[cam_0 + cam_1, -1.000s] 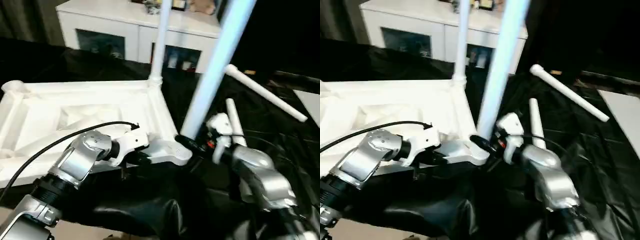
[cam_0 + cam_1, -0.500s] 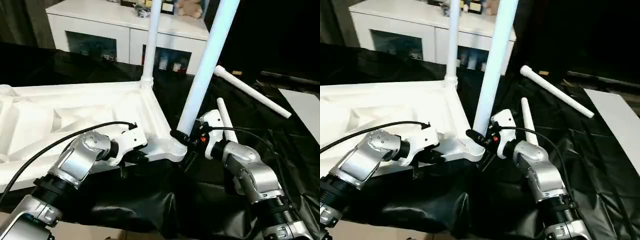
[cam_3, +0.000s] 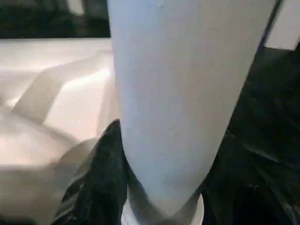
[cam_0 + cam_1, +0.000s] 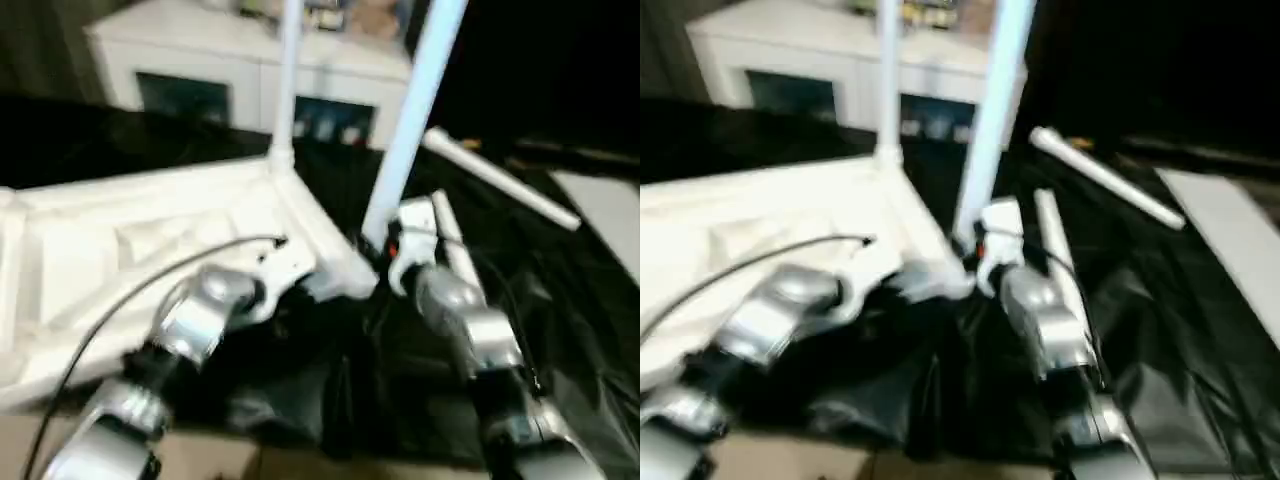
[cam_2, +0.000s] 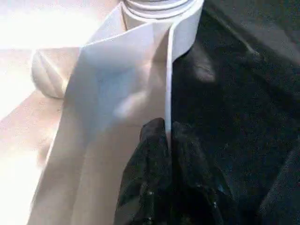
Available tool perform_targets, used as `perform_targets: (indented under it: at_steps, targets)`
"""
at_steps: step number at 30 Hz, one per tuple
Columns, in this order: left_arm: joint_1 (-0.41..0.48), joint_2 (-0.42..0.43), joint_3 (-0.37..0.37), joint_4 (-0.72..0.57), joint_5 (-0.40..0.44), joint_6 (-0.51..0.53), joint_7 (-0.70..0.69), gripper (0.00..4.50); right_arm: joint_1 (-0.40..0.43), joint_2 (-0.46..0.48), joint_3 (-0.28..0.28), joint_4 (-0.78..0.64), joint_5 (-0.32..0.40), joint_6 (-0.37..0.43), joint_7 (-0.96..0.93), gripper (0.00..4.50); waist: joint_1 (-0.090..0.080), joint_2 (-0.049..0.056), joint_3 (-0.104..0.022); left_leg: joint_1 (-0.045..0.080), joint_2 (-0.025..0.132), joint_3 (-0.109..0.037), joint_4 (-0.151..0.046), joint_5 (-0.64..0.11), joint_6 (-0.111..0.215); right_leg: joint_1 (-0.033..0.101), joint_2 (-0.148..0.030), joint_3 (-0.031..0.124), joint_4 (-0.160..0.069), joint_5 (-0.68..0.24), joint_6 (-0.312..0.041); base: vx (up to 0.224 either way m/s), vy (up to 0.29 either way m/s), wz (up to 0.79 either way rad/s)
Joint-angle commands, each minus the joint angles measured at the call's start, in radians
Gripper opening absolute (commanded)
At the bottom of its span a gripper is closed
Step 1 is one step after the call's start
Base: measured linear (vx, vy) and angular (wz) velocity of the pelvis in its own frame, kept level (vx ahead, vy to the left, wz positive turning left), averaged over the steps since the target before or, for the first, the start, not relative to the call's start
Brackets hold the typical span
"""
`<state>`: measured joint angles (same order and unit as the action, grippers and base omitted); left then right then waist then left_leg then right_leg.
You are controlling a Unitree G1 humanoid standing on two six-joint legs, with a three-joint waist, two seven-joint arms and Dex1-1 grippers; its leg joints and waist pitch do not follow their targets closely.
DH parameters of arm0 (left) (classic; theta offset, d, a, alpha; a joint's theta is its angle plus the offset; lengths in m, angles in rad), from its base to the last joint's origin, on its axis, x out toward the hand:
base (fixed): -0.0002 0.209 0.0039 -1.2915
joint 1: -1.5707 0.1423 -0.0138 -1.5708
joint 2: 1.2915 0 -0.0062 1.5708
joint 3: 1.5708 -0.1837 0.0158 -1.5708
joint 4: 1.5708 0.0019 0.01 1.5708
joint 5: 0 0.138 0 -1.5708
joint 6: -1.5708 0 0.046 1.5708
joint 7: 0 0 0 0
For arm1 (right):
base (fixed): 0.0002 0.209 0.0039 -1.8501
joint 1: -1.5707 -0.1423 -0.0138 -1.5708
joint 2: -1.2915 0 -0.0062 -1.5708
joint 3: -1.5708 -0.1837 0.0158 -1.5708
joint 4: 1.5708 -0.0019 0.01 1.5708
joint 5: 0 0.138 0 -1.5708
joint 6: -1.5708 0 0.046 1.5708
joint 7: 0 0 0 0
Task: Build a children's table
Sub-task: Insert table leg to table base
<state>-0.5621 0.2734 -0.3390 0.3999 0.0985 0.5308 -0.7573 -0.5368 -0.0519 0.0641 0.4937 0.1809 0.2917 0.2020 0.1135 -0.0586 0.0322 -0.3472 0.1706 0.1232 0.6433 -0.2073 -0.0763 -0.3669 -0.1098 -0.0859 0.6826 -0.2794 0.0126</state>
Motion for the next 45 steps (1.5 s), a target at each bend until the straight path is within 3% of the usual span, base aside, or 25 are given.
perform_targets:
  at_steps: [1, 2, 3, 4, 5, 6, 7, 8, 11, 13, 16, 17, 19, 23, 26, 27, 28, 30, 32, 33, 35, 41, 45]
  targets:
    - [-0.028, -0.009, 0.052, -0.026, 0.002, 0.023, 0.093, 0.0, 0.065, 0.005, -0.013, 0.162, -0.02, 0.085, -0.055, 1.84, -0.005, 0.009, -0.029, -0.01, 0.053, -0.014, -0.121, -0.158, -0.073, -0.002, -0.04, 0.053, -0.14, -0.432, -0.089, 0.0, 0.0, 0.0]
    - [-0.04, -0.053, 0.061, -0.03, -0.003, 0.053, 0.129, 0.0, 0.037, 0.027, -0.019, 0.194, -0.015, 0.08, -0.089, 1.84, -0.018, -0.003, -0.03, 0.013, 0.063, -0.007, -0.128, -0.246, -0.072, -0.011, -0.031, 0.055, -0.131, -0.33, -0.103, 0.0, 0.0, 0.0]
    - [-0.045, -0.066, 0.064, -0.028, -0.004, 0.058, 0.141, 0.0, 0.03, 0.033, -0.022, 0.203, -0.014, 0.078, -0.098, 1.84, -0.021, 0.017, -0.029, 0.023, 0.057, 0.004, -0.138, -0.339, -0.07, -0.01, -0.033, 0.061, -0.135, -0.247, -0.158, -0.05, -0.04, 0.33]
    - [-0.067, -0.132, 0.079, -0.02, -0.011, 0.08, 0.201, 0.0, -0.003, 0.061, -0.033, 0.246, -0.005, 0.07, -0.139, 1.84, -0.03, 0.012, -0.032, 0.013, 0.056, 0.009, -0.143, -0.34, -0.062, 0.002, -0.033, 0.067, -0.136, -0.239, -0.173, 0.0, 0.0, 0.0]
    - [-0.088, -0.186, 0.092, -0.005, -0.015, 0.091, 0.255, 0.0, -0.033, 0.085, -0.045, 0.288, -0.003, 0.059, -0.175, 1.84, -0.028, 0.015, -0.031, 0.014, 0.057, 0.01, -0.147, -0.35, -0.063, 0.001, -0.035, 0.067, -0.145, -0.263, -0.168, 0.0, 0.0, 0.0]
    - [-0.088, -0.186, 0.092, -0.005, -0.015, 0.091, 0.255, 0.0, -0.033, 0.085, -0.045, 0.288, -0.003, 0.059, -0.175, 1.84, -0.034, 0.011, -0.029, 0.006, 0.056, 0.009, -0.148, -0.367, -0.069, 0.003, -0.036, 0.067, -0.148, -0.302, -0.15, 0.0, 0.0, 0.0]
    - [-0.111, -0.238, 0.102, 0.015, -0.021, 0.086, 0.303, 0.0, -0.057, 0.105, -0.06, 0.327, -0.001, 0.046, -0.214, 1.84, -0.031, 0.002, -0.028, 0.006, 0.056, 0.009, -0.151, -0.38, -0.065, 0.002, -0.039, 0.066, -0.157, -0.33, -0.123, 0.0, 0.0, 0.0]
    - [-0.111, -0.238, 0.102, 0.015, -0.021, 0.086, 0.303, 0.0, -0.057, 0.105, -0.06, 0.327, -0.001, 0.046, -0.214, 1.84, -0.032, 0.002, -0.03, 0.009, 0.054, 0.008, -0.149, -0.391, -0.062, 0.001, -0.042, 0.066, -0.16, -0.353, -0.111, -0.009, 0.054, 0.05]
    - [-0.141, -0.288, 0.104, 0.038, -0.025, 0.035, 0.338, 0.0, -0.083, 0.12, -0.084, 0.382, -0.01, 0.027, -0.257, 1.84, -0.025, 0.003, -0.038, 0.003, 0.053, 0.014, -0.15, -0.305, -0.04, 0.006, -0.045, 0.071, -0.159, -0.283, -0.102, 0.0, 0.0, 0.0]
    - [-0.157, -0.321, 0.118, 0.035, -0.042, 0.022, 0.352, 0.0, -0.092, 0.125, -0.097, 0.404, -0.012, 0.014, -0.275, 1.84, -0.024, 0.004, -0.039, -0.004, 0.056, 0.018, -0.152, -0.239, -0.036, 0.012, -0.038, 0.07, -0.149, -0.149, -0.123, 0.0, 0.0, 0.0]
    - [-0.161, -0.341, 0.122, 0.026, -0.05, 0.033, 0.356, 0.0, -0.099, 0.129, -0.108, 0.416, -0.01, 0.003, -0.281, 1.84, -0.023, 0.006, -0.042, -0.009, 0.053, 0.021, -0.15, -0.209, -0.025, 0.021, -0.039, 0.069, -0.141, -0.048, -0.136, 0.017, 0.008, 0.01]
    - [-0.16, -0.349, 0.121, 0.023, -0.044, 0.045, 0.361, 0.0, -0.109, 0.133, -0.114, 0.433, -0.01, -0.013, -0.282, 1.84, -0.022, 0.013, -0.044, -0.008, 0.053, 0.021, -0.149, -0.197, -0.023, 0.022, -0.038, 0.069, -0.139, -0.024, -0.139, 0.0, 0.0, 0.0]
    - [-0.152, -0.347, 0.118, 0.021, -0.034, 0.069, 0.359, 0.0, -0.123, 0.139, -0.124, 0.45, -0.007, -0.037, -0.268, 1.84, -0.026, 0.009, -0.045, -0.009, 0.052, 0.025, -0.147, -0.17, -0.01, 0.026, -0.036, 0.067, -0.137, 0.028, -0.153, 0.0, 0.0, 0.0]
    - [-0.152, -0.345, 0.128, 0.023, -0.039, 0.077, 0.367, 0.0, -0.136, 0.144, -0.135, 0.467, -0.01, -0.062, -0.256, 1.84, -0.027, 0.008, -0.042, -0.007, 0.053, 0.028, -0.151, -0.185, -0.003, 0.026, -0.038, 0.067, -0.143, -0.006, -0.156, 0.0, 0.0, 0.0]
    - [-0.155, -0.34, 0.141, 0.029, -0.041, 0.07, 0.374, 0.0, -0.142, 0.139, -0.129, 0.47, -0.024, -0.115, -0.234, 1.84, -0.026, 0.007, -0.039, -0.006, 0.055, 0.028, -0.155, -0.233, -0.008, 0.021, -0.041, 0.069, -0.153, -0.099, -0.143, 0.0, 0.0, 0.0]
    - [-0.153, -0.336, 0.142, 0.027, -0.041, 0.07, 0.371, 0.0, -0.143, 0.137, -0.127, 0.462, -0.021, -0.126, -0.209, 2.4, -0.027, 0.001, -0.039, -0.008, 0.056, 0.028, -0.155, -0.236, -0.009, 0.021, -0.041, 0.068, -0.154, -0.109, -0.138, 0.0, 0.0, 0.0]
    - [-0.152, -0.333, 0.144, 0.027, -0.04, 0.069, 0.371, 0.0, -0.144, 0.135, -0.129, 0.455, -0.018, -0.135, -0.2, 2.54, -0.026, 0.002, -0.038, -0.008, 0.056, 0.027, -0.155, -0.237, -0.009, 0.021, -0.041, 0.068, -0.153, -0.114, -0.136, 0.0, 0.0, 0.0]
    - [-0.15, -0.32, 0.145, 0.022, -0.038, 0.067, 0.364, 0.0, -0.151, 0.124, -0.128, 0.442, -0.02, -0.158, -0.173, 2.61, -0.028, 0.004, -0.041, -0.01, 0.056, 0.027, -0.155, -0.221, 0.0, 0.022, -0.041, 0.069, -0.151, -0.089, -0.139, 0.0, 0.0, 0.0]
    - [-0.149, -0.319, 0.145, 0.021, -0.038, 0.066, 0.365, 0.0, -0.155, 0.122, -0.129, 0.446, -0.023, -0.167, -0.165, 2.89, -0.023, 0.0, -0.053, -0.014, 0.055, 0.029, -0.142, -0.116, 0.015, 0.032, -0.041, 0.069, -0.133, 0.055, -0.159, 0.0, 0.0, 0.0]
    - [-0.148, -0.317, 0.145, 0.02, -0.038, 0.066, 0.365, 0.0, -0.157, 0.12, -0.129, 0.445, -0.025, -0.176, -0.158, 2.98, -0.025, -0.001, -0.055, -0.017, 0.05, 0.032, -0.133, -0.03, 0.045, 0.03, -0.033, 0.067, -0.12, 0.183, -0.18, 0.0, 0.0, 0.0]
    - [-0.146, -0.312, 0.145, 0.017, -0.036, 0.064, 0.359, 0.0, -0.16, 0.11, -0.126, 0.436, -0.031, -0.192, -0.138, 3.1, -0.024, 0.001, -0.051, -0.018, 0.048, 0.039, -0.128, -0.002, 0.092, 0.03, -0.035, 0.066, -0.119, 0.246, -0.213, 0.0, 0.0, 0.0]
    - [-0.135, -0.284, 0.139, 0.003, -0.035, 0.056, 0.329, 0.0, -0.128, 0.07, -0.097, 0.335, -0.04, -0.235, -0.021, 3.54, -0.024, 0.004, -0.047, -0.014, 0.057, 0.041, -0.132, -0.055, 0.097, 0.028, -0.039, 0.067, -0.125, 0.15, -0.237, 0.0, 0.0, 0.0]
    - [-0.139, -0.262, 0.141, 0.011, -0.036, 0.052, 0.308, 0.0, -0.086, 0.044, -0.075, 0.249, -0.036, -0.226, 0.043, 3.9, -0.023, 0.004, -0.046, -0.016, 0.057, 0.041, -0.129, -0.033, 0.101, 0.032, -0.039, 0.067, -0.122, 0.167, -0.246, 0.0, 0.0, 0.0]
